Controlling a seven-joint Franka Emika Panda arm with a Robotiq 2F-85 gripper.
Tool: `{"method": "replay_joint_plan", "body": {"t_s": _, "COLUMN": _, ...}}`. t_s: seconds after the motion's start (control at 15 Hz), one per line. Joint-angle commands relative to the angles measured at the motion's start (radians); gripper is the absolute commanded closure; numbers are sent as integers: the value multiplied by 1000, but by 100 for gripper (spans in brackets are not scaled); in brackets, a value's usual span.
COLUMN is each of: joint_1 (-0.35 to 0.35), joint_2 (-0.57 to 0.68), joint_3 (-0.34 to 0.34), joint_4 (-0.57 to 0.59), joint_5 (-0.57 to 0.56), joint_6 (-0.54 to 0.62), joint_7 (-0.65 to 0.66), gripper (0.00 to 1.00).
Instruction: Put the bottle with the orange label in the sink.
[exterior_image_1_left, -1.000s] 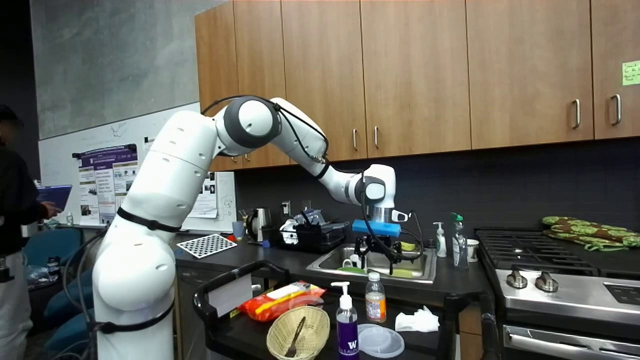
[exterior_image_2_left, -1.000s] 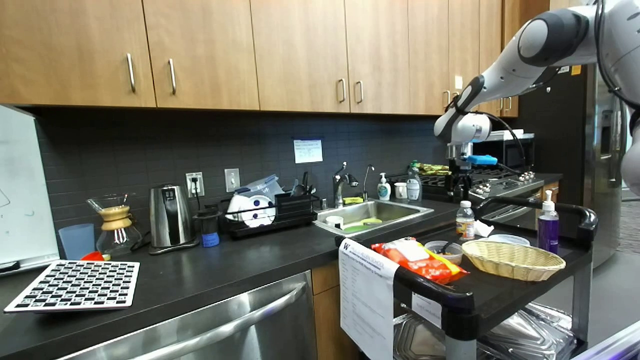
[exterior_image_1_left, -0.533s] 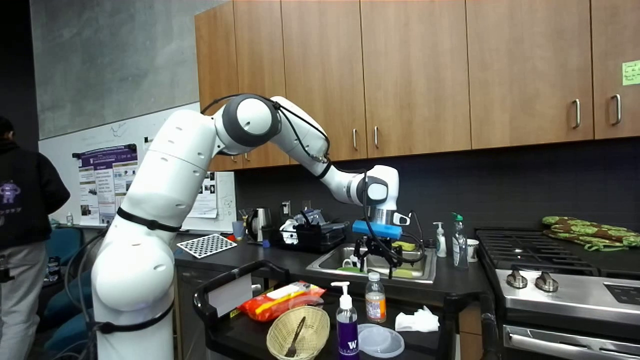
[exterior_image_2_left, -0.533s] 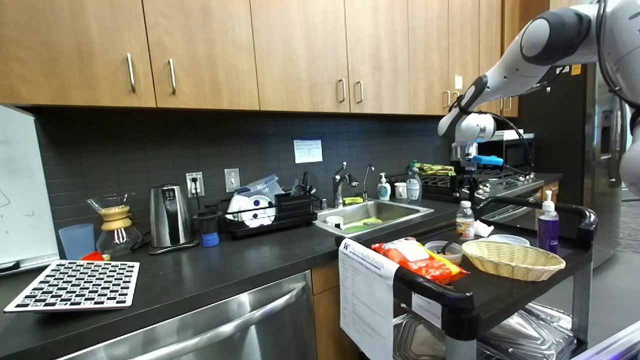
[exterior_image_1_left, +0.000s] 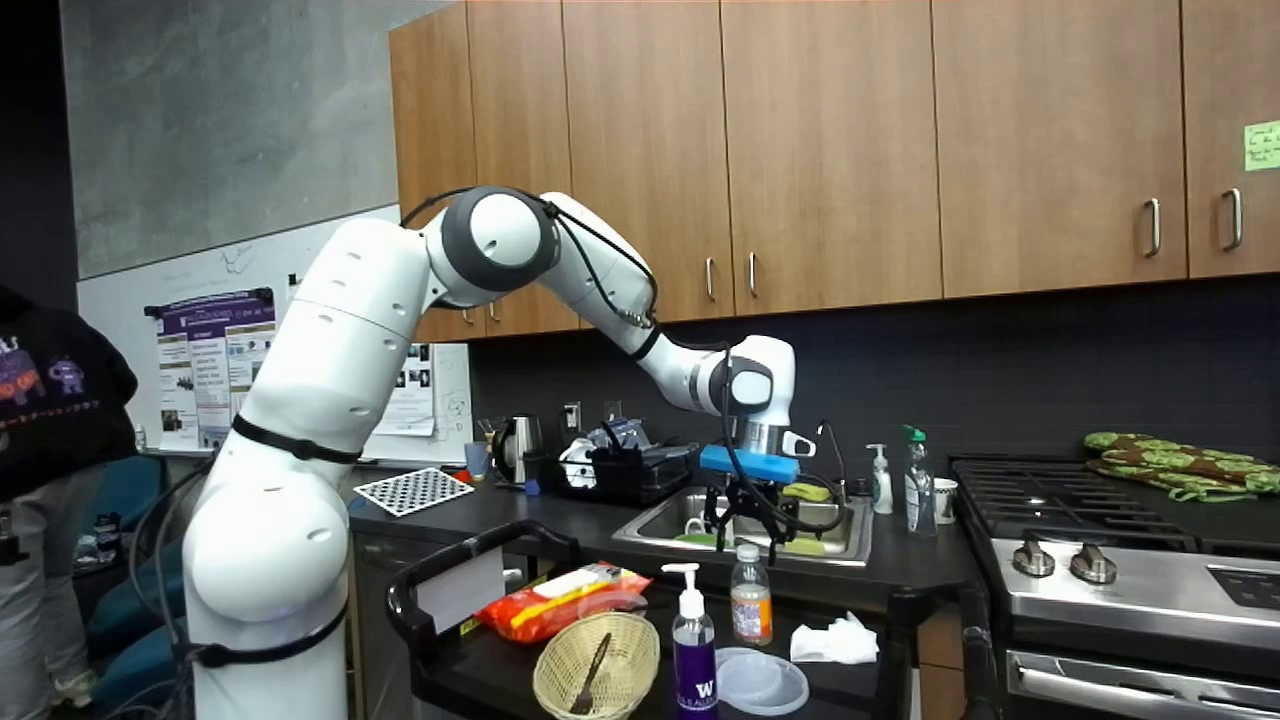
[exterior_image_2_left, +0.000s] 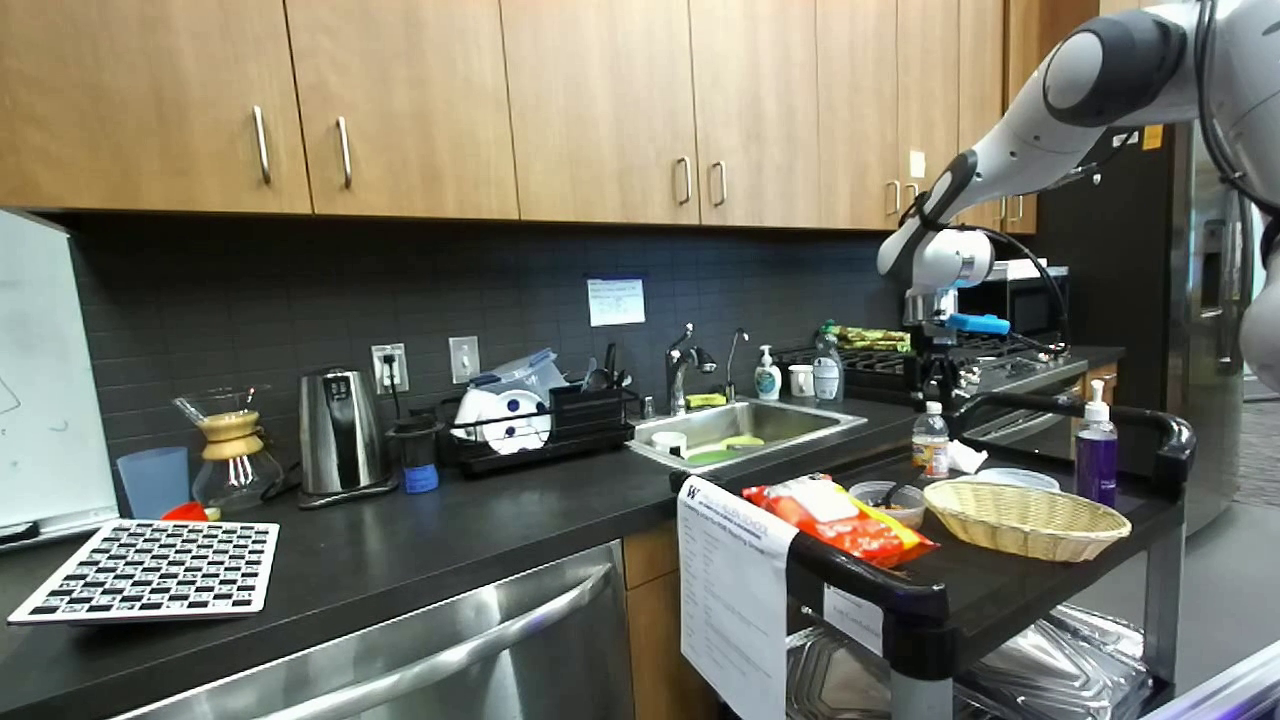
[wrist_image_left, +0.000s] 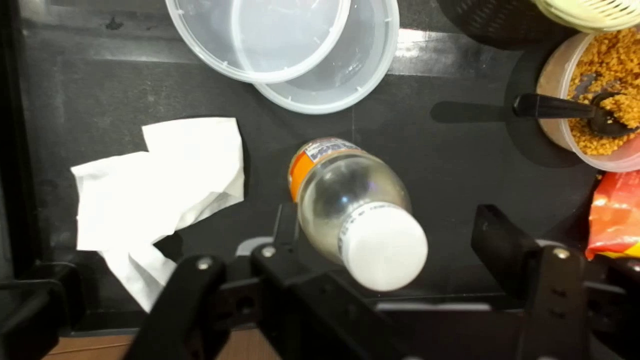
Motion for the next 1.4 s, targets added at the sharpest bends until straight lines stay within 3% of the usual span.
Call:
{"method": "replay_joint_plan", "body": {"t_s": 0.0, "joint_1": 2, "joint_2": -42, "joint_3": 0, "joint_4": -39, "joint_5": -2, "joint_6": -6, "joint_7": -8, "gripper": 42}}
{"method": "replay_joint_plan", "body": {"t_s": 0.33, "joint_1": 6, "joint_2": -54, "joint_3": -1, "joint_4": -43, "joint_5": -8, "joint_6": -5, "joint_7": -5, "gripper": 81}}
{"method": "replay_joint_plan", "body": {"t_s": 0.6, "joint_1": 13, "joint_2": -78, "joint_3": -4, "joint_4": -54, "joint_5": -18, "joint_6": -4, "joint_7": 1, "gripper": 99}}
{"method": "replay_joint_plan", "body": {"t_s": 0.8, "joint_1": 20, "joint_2": -94, "joint_3": -10, "joint_4": -65, "joint_5": -36, "joint_6": 0, "joint_7": 9, "gripper": 100}}
{"method": "replay_joint_plan", "body": {"t_s": 0.93, "joint_1": 21, "joint_2": -99, "joint_3": -12, "joint_4": -69, "joint_5": -46, "joint_6": 1, "joint_7": 13, "gripper": 73}}
{"method": "replay_joint_plan", "body": {"t_s": 1.33, "joint_1": 18, "joint_2": -104, "joint_3": -18, "joint_4": -53, "joint_5": -65, "joint_6": -2, "joint_7": 4, "gripper": 37}}
